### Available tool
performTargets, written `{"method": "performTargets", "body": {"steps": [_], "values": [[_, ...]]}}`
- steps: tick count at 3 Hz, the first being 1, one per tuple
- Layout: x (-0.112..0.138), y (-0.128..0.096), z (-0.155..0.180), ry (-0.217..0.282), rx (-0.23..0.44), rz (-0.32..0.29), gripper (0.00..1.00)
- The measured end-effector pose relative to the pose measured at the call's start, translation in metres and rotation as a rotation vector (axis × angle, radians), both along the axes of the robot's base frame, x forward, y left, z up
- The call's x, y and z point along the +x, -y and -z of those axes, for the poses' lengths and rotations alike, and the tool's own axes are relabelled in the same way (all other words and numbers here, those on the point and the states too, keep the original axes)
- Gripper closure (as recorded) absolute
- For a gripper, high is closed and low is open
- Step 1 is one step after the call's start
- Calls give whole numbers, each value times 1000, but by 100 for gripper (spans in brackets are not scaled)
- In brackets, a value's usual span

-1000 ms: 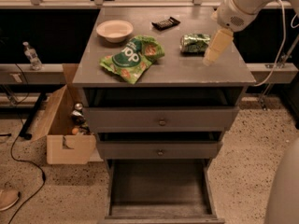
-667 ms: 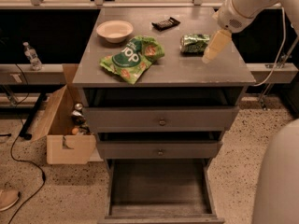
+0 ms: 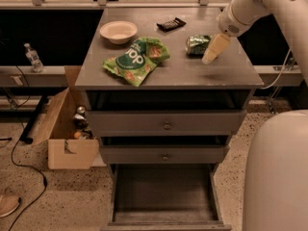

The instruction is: Place green can into bottom drawer

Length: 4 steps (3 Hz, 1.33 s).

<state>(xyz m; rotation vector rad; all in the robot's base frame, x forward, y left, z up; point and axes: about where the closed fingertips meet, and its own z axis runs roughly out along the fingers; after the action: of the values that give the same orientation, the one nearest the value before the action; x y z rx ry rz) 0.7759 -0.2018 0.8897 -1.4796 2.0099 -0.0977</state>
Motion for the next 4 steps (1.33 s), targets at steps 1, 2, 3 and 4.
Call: {"method": "performTargets", "body": {"steps": [1, 2, 3, 4], "values": [[16, -7, 18, -20, 27, -8, 4], [23, -11, 27, -35, 44, -20, 27], [28, -15, 34, -51, 64, -29, 50], [31, -19, 39, -63, 74, -35, 73]]}}
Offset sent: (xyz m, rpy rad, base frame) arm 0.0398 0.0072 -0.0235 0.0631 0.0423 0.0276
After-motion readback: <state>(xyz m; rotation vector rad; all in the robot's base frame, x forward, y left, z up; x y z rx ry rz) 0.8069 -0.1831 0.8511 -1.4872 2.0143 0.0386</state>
